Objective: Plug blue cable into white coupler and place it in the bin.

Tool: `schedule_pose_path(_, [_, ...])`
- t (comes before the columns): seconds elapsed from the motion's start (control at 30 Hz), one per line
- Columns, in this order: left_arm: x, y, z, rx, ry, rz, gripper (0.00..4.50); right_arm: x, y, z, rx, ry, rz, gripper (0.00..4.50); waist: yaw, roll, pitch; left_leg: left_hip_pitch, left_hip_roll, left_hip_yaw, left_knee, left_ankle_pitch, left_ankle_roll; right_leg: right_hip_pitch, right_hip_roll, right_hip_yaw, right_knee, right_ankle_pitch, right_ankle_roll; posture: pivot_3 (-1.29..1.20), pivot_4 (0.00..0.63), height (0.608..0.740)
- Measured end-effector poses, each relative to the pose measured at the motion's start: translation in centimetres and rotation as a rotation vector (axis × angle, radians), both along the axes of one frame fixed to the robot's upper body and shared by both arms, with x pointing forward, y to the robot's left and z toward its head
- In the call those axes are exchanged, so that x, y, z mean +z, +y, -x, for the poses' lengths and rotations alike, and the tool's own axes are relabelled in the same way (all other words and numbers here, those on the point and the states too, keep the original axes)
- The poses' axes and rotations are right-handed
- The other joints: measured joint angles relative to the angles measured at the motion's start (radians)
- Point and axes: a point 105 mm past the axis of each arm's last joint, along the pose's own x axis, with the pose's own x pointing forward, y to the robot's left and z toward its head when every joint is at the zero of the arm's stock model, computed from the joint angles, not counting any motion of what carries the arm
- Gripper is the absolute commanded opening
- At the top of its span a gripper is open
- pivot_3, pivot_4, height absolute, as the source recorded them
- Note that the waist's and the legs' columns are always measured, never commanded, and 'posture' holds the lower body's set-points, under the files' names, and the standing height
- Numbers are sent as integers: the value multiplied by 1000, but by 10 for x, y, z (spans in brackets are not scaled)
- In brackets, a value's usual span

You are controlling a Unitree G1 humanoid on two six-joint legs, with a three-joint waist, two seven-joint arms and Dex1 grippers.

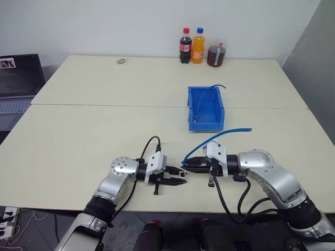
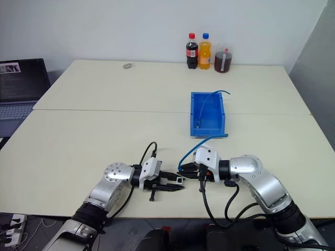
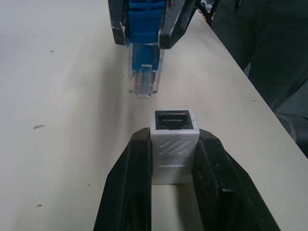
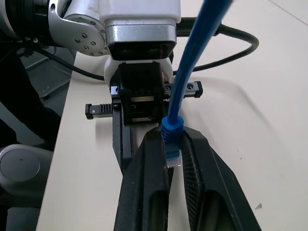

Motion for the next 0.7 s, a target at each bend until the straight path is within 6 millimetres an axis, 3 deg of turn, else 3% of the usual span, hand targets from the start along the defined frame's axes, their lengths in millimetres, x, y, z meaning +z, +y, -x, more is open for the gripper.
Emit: schedule_pose_path(0.7, [-3,0,2,27,-9,6,796,-13,6,9,31,32,-35,134,0,0,-2,1,0,0,0,0,0,1,0,0,1,0,0,0,150,740])
